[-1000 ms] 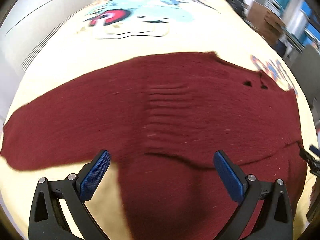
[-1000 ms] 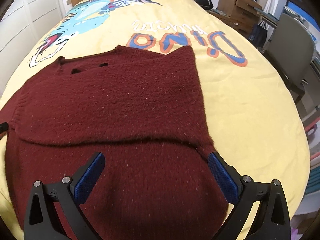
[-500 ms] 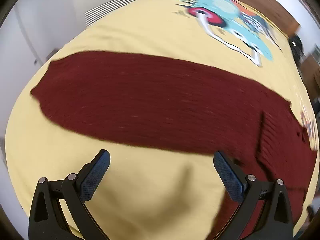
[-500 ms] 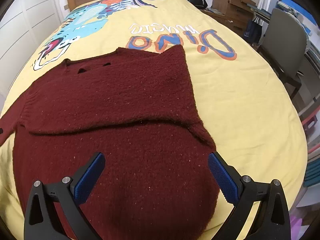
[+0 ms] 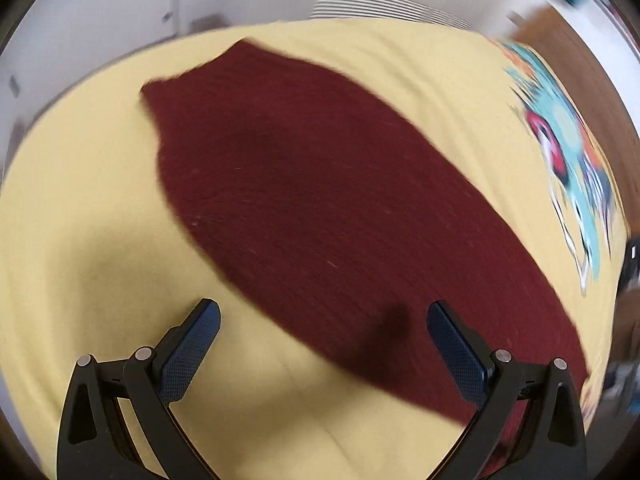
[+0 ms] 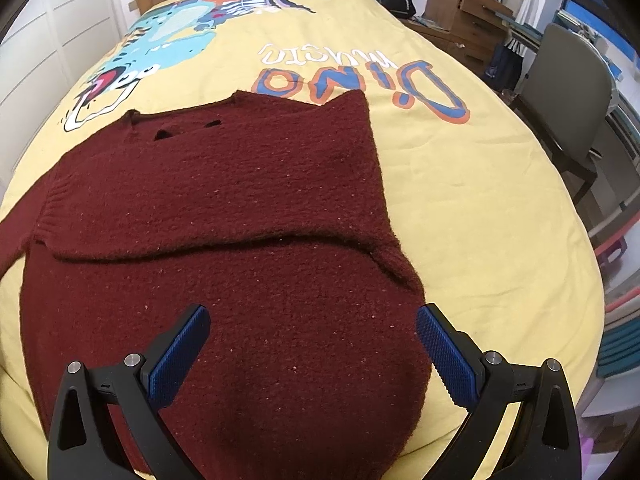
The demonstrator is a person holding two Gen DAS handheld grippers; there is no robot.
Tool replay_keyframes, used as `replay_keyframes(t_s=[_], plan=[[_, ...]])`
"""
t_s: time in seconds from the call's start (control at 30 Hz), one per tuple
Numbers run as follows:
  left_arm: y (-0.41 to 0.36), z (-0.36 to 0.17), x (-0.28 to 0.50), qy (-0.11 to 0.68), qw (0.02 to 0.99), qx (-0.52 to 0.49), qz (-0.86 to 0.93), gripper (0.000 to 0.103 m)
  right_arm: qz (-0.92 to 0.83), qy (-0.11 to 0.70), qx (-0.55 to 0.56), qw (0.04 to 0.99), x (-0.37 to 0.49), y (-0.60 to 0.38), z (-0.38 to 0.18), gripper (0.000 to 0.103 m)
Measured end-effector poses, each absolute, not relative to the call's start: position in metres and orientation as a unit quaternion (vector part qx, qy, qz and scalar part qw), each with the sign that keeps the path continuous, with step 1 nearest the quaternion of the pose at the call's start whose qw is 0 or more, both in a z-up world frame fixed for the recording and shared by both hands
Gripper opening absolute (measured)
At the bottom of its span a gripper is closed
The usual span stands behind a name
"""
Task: Fold small clothes
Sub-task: 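Grasp the side edge of the sweater body with the left tool, then fold the held side over toward the sweater's center with the left tool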
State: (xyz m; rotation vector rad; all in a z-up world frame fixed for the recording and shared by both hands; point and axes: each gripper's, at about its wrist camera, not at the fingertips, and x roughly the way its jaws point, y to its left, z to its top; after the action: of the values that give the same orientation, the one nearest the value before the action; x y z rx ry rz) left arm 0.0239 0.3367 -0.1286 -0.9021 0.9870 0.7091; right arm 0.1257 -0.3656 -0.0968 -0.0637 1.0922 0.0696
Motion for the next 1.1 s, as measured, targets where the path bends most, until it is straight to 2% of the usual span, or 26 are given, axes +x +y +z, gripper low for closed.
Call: replay_keyframes(t_s=[0.17,0.23,0.3,0.33,0.37,0.4,0.53,0.73,0.9,1.1], plan=[[0.347,-0.129,0.031,0.461,0.726,-0.396,0.322,0.101,0.033,0.524,-0.034,0.85,0.129,-0.362,-0.101,0.102],[0.344,-0.128,0.038,0.471,0.733,-0.376,0.315,0.09,0.034,0.525,-0.035,0.849,0.131,-0.361,-0.103,0.102],[0.339,-0.126,0.041,0.477,0.738,-0.357,0.317,0.059,0.036,0.527,-0.036,0.848,0.132,-0.361,-0.105,0.102],[0.337,-0.122,0.043,0.476,0.745,-0.348,0.311,0.049,0.036,0.528,-0.036,0.848,0.133,-0.36,-0.106,0.102],[0.338,-0.122,0.052,0.476,0.749,-0.344,0.306,0.025,0.036,0.528,-0.036,0.848,0.133,-0.36,-0.106,0.102],[0.337,-0.119,0.054,0.476,0.755,-0.34,0.295,0.009,0.037,0.528,-0.035,0.847,0.133,-0.36,-0.106,0.102],[0.321,-0.105,0.067,0.489,0.776,-0.291,0.271,0.009,0.042,0.526,-0.035,0.849,0.135,-0.359,-0.105,0.102],[0.273,-0.054,0.082,0.466,0.826,-0.246,0.201,0.008,0.047,0.516,-0.03,0.855,0.14,-0.358,-0.097,0.102],[0.197,-0.013,0.094,0.454,0.859,-0.203,0.122,0.008,0.053,0.504,-0.026,0.861,0.145,-0.361,-0.089,0.102],[0.113,0.004,0.12,0.451,0.875,-0.172,0.044,0.008,0.056,0.492,-0.028,0.868,0.158,-0.368,-0.077,0.102]])
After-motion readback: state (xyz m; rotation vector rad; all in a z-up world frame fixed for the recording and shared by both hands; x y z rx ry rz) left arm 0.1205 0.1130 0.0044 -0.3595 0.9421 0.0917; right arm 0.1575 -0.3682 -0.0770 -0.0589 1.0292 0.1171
